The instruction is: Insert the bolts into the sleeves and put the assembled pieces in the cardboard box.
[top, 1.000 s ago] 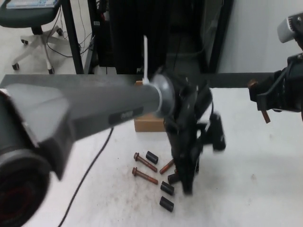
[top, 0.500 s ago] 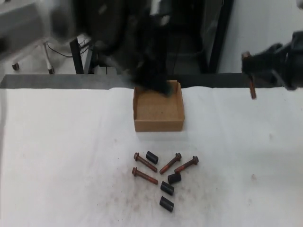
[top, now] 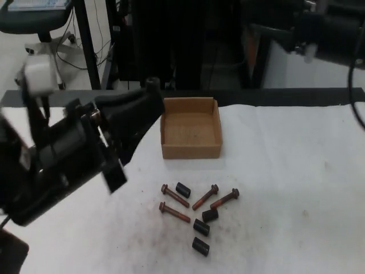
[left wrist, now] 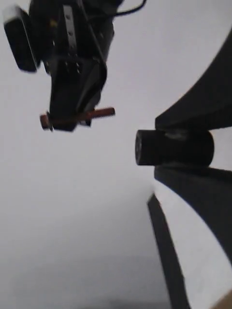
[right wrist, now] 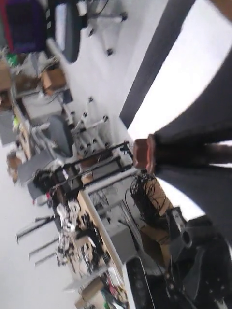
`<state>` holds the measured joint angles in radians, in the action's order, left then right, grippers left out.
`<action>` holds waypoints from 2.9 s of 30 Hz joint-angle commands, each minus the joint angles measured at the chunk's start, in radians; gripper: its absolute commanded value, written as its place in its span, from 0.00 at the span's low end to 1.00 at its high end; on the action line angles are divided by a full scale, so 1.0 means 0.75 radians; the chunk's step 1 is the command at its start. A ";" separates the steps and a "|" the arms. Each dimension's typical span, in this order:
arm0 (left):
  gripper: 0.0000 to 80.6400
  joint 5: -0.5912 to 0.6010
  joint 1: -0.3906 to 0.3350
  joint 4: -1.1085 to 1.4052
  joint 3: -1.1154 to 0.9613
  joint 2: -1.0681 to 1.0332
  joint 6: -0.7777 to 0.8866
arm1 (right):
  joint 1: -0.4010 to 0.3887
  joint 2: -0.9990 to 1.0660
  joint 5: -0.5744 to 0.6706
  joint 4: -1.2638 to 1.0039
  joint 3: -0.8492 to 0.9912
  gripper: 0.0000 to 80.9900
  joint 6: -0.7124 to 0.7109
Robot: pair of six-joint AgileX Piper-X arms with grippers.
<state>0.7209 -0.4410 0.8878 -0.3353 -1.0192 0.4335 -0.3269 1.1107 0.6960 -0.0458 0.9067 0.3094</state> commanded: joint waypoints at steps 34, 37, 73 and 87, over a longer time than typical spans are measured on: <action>0.00 -0.158 -0.009 0.190 -0.009 -0.002 -0.060 | -0.620 0.121 -0.339 -0.553 0.006 0.01 -0.324; 0.00 -0.126 -0.009 0.190 -0.009 -0.002 -0.060 | -0.621 0.126 -0.372 -0.605 0.006 0.01 -0.324; 0.00 -0.323 -0.009 0.365 -0.018 -0.002 0.003 | -0.621 0.245 -0.372 -0.714 0.006 0.01 -0.313; 0.00 -0.301 -0.009 0.368 -0.018 -0.002 0.025 | -0.621 0.245 -0.361 -0.714 0.006 0.19 -0.313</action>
<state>0.5285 -0.4482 1.1143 -0.3352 -1.0262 0.4396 -0.7929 1.2966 0.4179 -0.5881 0.9080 0.0823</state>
